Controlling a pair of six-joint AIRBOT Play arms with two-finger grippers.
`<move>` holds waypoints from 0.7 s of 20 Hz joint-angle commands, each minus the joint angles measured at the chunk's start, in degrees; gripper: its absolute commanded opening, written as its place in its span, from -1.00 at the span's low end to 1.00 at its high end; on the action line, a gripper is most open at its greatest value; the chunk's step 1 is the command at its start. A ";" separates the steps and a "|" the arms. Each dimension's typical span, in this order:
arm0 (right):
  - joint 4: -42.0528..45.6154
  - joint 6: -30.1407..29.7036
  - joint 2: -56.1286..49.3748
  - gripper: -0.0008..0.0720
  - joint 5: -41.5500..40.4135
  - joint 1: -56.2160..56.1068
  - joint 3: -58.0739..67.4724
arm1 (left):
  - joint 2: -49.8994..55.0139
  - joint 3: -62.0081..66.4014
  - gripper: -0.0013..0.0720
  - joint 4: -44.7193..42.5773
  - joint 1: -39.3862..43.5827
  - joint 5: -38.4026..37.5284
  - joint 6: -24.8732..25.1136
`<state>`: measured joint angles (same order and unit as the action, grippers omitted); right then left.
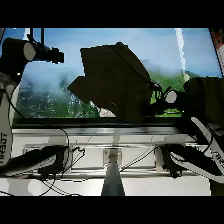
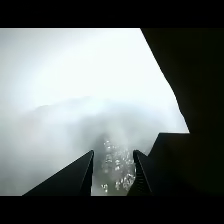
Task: Fold the clothes and pants, and hang the long-sleeved shirts on hangers.
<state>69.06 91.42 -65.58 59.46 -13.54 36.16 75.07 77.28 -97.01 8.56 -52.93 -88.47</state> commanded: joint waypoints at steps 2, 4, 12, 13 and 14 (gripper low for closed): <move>25.51 4.87 5.70 -0.94 7.89 0.00 7.02 | 4.55 -0.02 0.52 3.67 -2.12 2.58 -8.24; 33.44 5.51 12.07 -0.94 8.92 0.00 9.38 | 6.73 -0.02 0.52 7.69 -1.86 3.76 -8.22; 57.96 -0.39 25.49 -0.94 9.22 0.00 10.21 | 19.08 -0.02 0.52 28.55 -1.40 5.81 -0.70; 58.03 1.11 25.16 -0.94 7.87 0.00 10.21 | 20.85 -0.02 0.52 31.30 -1.40 6.01 0.22; 57.79 3.74 24.81 -0.94 6.23 0.00 10.21 | 22.49 -0.02 0.52 33.97 -1.40 6.62 2.19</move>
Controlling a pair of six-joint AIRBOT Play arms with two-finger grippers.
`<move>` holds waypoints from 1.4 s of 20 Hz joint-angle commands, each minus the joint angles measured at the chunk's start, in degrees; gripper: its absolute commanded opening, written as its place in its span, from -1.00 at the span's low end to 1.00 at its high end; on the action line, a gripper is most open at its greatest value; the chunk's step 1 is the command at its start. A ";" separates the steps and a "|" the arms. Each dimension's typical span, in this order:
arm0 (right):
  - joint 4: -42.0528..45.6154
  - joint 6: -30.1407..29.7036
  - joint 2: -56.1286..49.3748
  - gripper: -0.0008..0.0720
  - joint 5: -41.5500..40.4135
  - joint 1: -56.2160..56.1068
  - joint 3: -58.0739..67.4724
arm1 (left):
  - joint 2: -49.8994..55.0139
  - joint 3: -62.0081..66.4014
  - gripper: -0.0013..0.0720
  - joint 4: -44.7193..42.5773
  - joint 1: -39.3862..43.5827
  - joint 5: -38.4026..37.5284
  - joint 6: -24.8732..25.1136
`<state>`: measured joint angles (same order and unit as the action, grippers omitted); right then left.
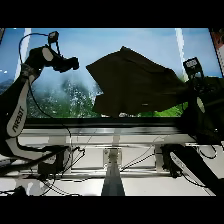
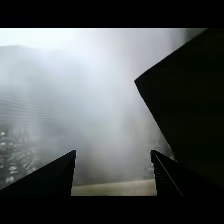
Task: Fold the clothes and pants, and hang the long-sleeved shirts on hangers.
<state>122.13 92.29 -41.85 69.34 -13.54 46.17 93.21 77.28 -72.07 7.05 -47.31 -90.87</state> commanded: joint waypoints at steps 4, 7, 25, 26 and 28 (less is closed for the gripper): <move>3.23 7.63 0.04 -0.94 -8.35 -0.02 0.20 | 10.38 0.00 0.52 26.97 0.15 4.26 16.90; 2.05 7.78 -0.07 -0.94 -9.94 -0.02 0.20 | 14.01 0.00 0.52 33.73 1.38 4.39 23.96; 6.01 12.79 -0.04 -0.94 -15.02 -0.02 4.66 | -23.69 0.11 -0.94 8.07 -4.15 19.43 28.30; 5.99 13.84 -0.04 -0.94 -16.83 0.00 6.16 | -28.63 0.11 -0.94 3.19 -4.42 19.50 28.30; 5.73 16.92 -0.04 -0.94 -19.61 -0.02 9.33 | -37.03 0.11 -0.94 -2.91 -5.11 19.47 28.26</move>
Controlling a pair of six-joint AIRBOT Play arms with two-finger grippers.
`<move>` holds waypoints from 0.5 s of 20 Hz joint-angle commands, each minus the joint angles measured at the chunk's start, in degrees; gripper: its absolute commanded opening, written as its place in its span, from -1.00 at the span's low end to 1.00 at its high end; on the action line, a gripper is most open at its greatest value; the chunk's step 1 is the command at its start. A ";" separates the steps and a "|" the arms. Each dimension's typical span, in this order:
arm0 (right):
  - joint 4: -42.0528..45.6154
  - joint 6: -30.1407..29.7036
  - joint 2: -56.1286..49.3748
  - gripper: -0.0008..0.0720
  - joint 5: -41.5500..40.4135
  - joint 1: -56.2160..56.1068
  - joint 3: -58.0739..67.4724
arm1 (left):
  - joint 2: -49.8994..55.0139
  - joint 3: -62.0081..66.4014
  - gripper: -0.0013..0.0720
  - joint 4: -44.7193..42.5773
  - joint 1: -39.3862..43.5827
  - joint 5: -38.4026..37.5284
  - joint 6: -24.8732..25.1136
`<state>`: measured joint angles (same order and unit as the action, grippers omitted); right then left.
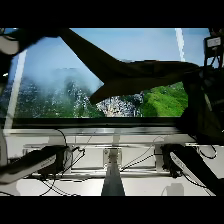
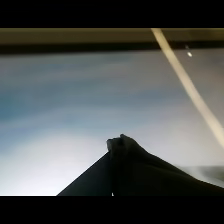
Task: Fold the clothes and pants, and hang the long-sleeved shirts on hangers.
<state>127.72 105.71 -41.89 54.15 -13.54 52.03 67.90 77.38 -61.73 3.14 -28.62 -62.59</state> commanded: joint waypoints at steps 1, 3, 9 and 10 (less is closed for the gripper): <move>-0.61 4.11 0.00 -0.94 -5.53 -0.02 5.03 | -15.58 0.00 -0.94 -14.67 -1.70 0.76 -0.02; -2.71 4.22 0.15 -0.94 -6.88 -0.04 8.33 | -22.05 0.00 -0.94 -15.89 -2.69 0.72 -0.07; -12.35 4.07 2.32 -0.94 -6.58 -0.07 19.98 | -36.94 -0.09 -0.94 -20.44 -7.72 -7.96 -1.75; -14.56 3.28 2.64 -0.94 -6.08 -0.07 21.31 | -38.25 -0.15 -0.94 -21.94 -8.76 -12.85 -3.13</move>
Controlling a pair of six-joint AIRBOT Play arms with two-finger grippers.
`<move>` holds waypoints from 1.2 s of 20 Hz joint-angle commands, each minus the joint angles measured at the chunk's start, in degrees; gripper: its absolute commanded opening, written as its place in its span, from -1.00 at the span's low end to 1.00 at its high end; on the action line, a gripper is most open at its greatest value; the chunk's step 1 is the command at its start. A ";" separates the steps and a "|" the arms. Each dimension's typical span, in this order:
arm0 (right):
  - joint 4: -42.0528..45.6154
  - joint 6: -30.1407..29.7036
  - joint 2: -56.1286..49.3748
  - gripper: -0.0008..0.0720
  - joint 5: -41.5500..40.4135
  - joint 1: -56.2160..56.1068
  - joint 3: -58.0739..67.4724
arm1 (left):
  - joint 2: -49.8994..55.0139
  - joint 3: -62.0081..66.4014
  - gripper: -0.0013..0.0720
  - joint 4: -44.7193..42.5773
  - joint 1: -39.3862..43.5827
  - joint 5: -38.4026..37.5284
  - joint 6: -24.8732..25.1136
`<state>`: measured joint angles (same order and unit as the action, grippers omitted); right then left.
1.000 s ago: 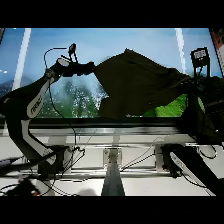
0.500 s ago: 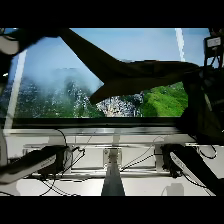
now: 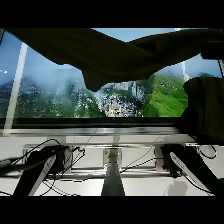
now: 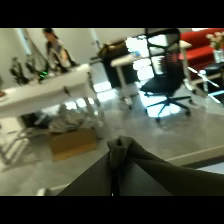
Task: Fold the clothes and pants, and hang the long-sleeved shirts on hangers.
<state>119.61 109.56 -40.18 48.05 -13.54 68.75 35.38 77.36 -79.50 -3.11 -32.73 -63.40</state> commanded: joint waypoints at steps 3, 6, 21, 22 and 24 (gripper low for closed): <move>-7.96 -5.20 -0.90 -0.94 4.15 -0.02 5.51 | -5.60 -1.95 -0.94 -5.25 -3.76 -23.52 -8.11; -7.13 -7.48 -10.86 -0.94 6.32 -0.02 5.53 | -1.46 -11.91 -0.94 0.98 -3.69 -24.76 -8.22; -18.36 -12.61 -39.50 -0.94 9.84 13.51 5.70 | 17.66 -25.44 -0.94 12.13 -3.63 -6.88 -8.22; -25.33 -19.28 -39.54 -0.95 12.70 15.41 5.68 | 17.66 -25.44 -0.94 12.13 -3.63 -6.88 -8.22; -42.53 -35.21 -39.71 -0.95 19.93 19.34 4.66 | 17.66 -25.44 -0.94 12.15 -3.63 -6.91 -8.22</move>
<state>97.51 93.30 -79.57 58.04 0.82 74.11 52.80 51.99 -67.61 -6.70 -39.88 -71.59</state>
